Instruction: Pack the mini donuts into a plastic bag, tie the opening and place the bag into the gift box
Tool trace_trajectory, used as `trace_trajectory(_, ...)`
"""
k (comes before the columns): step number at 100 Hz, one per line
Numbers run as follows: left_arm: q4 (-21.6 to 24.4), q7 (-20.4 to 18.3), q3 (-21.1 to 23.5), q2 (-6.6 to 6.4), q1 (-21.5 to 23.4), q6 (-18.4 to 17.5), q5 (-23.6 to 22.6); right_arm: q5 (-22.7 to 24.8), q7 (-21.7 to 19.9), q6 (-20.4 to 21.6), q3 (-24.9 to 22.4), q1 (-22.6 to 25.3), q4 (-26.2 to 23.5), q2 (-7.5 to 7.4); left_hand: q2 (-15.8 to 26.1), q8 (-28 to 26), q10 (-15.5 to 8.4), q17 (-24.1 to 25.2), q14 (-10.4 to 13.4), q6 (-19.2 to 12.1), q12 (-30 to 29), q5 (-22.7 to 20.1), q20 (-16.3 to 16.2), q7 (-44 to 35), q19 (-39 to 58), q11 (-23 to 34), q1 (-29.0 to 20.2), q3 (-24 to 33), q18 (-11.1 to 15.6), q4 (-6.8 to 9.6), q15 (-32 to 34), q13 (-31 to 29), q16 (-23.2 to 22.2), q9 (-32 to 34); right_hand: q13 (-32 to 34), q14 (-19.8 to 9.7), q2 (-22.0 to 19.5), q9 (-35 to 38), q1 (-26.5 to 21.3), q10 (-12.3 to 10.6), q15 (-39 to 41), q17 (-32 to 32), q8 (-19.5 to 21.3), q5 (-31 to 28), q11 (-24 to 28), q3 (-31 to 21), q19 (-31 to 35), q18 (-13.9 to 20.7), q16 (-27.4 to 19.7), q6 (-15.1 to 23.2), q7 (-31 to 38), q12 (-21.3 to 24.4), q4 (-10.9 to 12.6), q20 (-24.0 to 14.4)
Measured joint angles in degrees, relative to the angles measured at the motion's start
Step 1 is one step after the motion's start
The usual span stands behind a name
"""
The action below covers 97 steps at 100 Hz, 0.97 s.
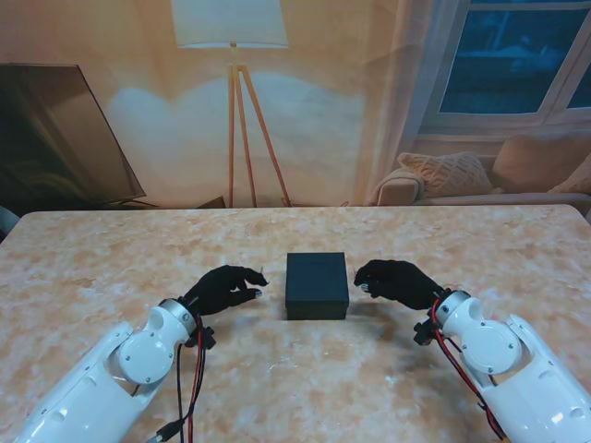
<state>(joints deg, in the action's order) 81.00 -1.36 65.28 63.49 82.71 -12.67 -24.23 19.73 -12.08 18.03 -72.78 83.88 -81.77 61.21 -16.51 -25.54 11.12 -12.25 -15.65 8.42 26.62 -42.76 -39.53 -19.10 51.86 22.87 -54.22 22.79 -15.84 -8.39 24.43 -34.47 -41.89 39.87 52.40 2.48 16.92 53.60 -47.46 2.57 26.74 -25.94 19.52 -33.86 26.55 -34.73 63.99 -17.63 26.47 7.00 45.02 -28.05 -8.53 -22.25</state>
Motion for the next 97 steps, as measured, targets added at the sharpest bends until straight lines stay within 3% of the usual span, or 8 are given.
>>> trace_trajectory(16, -0.60, 3.24, 0.04, 0.64, 0.21, -0.33, 0.10, 0.26, 0.07, -0.74, -0.02, 0.02, 0.05, -0.01, 0.00, -0.01, 0.00, 0.00, 0.00, 0.01, 0.00, 0.00, 0.01, 0.00, -0.01, 0.00, 0.00, 0.00, -0.06, 0.00, 0.00, 0.62, 0.00, 0.01, 0.06, 0.00, 0.00, 0.00, 0.00, 0.00, 0.70, 0.11, 0.00, 0.00, 0.15, -0.38, 0.00, 0.00, 0.09, 0.00, 0.02, -0.11, -0.01, 0.00)
trace_trajectory(28, -0.47, 2.13, 0.15, 0.93, 0.39, 1.14, 3.70, 0.32, 0.48, -1.05, -0.54, 0.55, -0.23, 0.05, 0.00, -0.01, 0.01, 0.00, 0.00, 0.02, 0.00, 0.00, 0.01, 0.00, -0.01, 0.04, 0.00, 0.00, -0.18, 0.00, 0.14, 0.06, 0.00, 0.01, 0.07, 0.02, 0.00, 0.01, 0.00, 0.00, 0.82, 0.11, 0.00, -0.01, 0.68, -0.38, 0.00, -0.05, 0.49, 0.00, 0.02, -0.62, -0.01, 0.00)
trace_trajectory(46, 0.41, 0.59, 2.11, 0.87, 1.29, 0.32, -2.96, 0.10, 0.44, -0.71, -0.41, 0.68, -0.22, 0.03, 0.00, -0.01, 0.01, 0.00, 0.00, 0.02, 0.00, 0.00, 0.01, 0.00, 0.23, 0.06, 0.00, -0.09, -0.54, 0.00, 0.22, 0.10, 0.00, 0.01, 0.33, 0.03, 0.00, 0.01, 0.00, 0.00, 1.43, 0.16, 0.00, -0.02, 0.69, -0.39, 0.00, -0.07, 0.72, 0.00, 0.04, -0.64, -0.02, 0.00)
trace_trajectory(68, 0.91, -0.49, 2.38, -0.20, 1.87, -0.90, -0.96, 0.16, 0.36, -0.49, -0.05, 0.55, -0.17, 0.01, 0.00, -0.01, 0.01, 0.00, 0.00, 0.02, 0.00, 0.00, 0.01, 0.00, 0.38, 0.07, 0.00, -0.10, -0.54, 0.00, 0.23, 0.06, 0.00, 0.01, 0.33, 0.12, 0.00, 0.02, 0.00, 0.00, 1.45, 0.22, 0.00, -0.02, 0.70, -0.40, 0.00, -0.07, 0.74, 0.00, 0.04, -0.65, -0.02, 0.00)
trace_trajectory(97, 1.68, -0.51, 3.11, -0.26, 2.95, -1.23, -1.77, -0.16, 0.43, 0.12, -1.00, 2.13, -1.59, 0.03, 0.00, -0.01, 0.01, 0.00, 0.00, 0.02, 0.00, 0.00, 0.01, 0.00, 0.38, 0.07, 0.00, -0.11, -0.55, 0.00, 0.23, 0.06, 0.00, 0.01, 0.33, 0.34, 0.00, 0.02, 0.00, 0.00, 2.05, 0.25, 0.00, -0.02, 0.72, -0.40, -0.02, -0.08, 0.82, 0.00, 0.05, -0.66, -0.03, 0.00)
